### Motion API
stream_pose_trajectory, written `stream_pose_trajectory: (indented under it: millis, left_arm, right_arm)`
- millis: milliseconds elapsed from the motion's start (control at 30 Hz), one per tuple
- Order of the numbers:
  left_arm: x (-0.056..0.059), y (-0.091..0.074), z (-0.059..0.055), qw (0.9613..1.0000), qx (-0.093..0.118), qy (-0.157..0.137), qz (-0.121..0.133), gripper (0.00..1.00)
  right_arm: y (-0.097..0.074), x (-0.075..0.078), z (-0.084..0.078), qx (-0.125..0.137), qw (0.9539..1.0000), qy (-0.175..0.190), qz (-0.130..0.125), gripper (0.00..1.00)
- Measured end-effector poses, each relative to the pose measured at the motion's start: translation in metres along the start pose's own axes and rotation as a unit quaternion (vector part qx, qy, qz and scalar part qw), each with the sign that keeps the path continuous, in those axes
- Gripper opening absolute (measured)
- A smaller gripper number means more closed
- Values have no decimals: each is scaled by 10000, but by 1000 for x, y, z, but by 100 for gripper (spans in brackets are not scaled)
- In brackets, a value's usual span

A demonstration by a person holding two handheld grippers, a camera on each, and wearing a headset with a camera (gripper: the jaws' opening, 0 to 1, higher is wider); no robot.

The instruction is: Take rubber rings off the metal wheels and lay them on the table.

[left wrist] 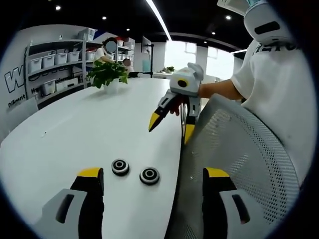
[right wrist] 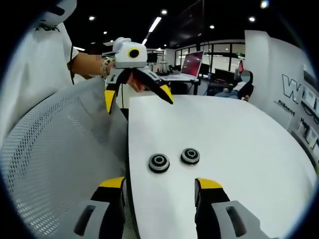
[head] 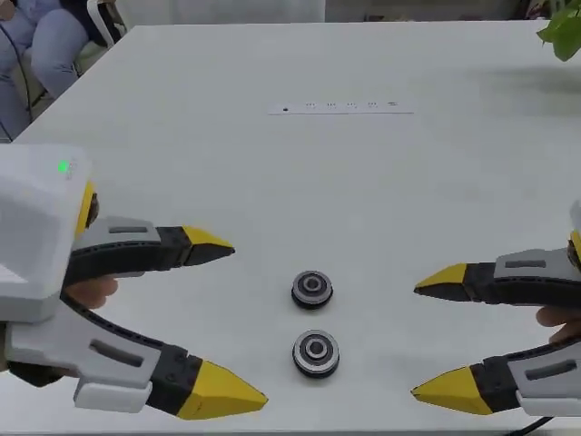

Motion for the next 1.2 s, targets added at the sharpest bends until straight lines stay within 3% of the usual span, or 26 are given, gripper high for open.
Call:
stream_pose_trajectory:
  millis: [267,433,567,900,1200]
  left_arm:
    - [-9,7,5,9996,171,211,22,71]
    - [-12,14,1,9995,88,302,-13,68]
    - [-14,19,0,9995,147,224,-160,61]
    - [-21,33,-1,9986,165,417,-272,51]
    - [-23,46,-8,9978,91,549,-366,45]
  right_arm:
    - [20,7,2,77,9999,-59,109,50]
    - [31,8,3,112,9997,-90,200,48]
    - [39,9,5,100,9994,-87,309,46]
    - [52,8,-1,-52,9983,-185,542,41]
    - [59,10,-5,0,9985,-62,542,36]
Point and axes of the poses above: the centre of the closed fingertips' face, and the gripper's own axes: y roughly forward along the fingers, x roughly to its right, z roughly out of its top, the point moved 9 cm from there along -y, roughly backward along the fingers, and after that the axes turned 1 degree about -z, right-handed, at the moved point
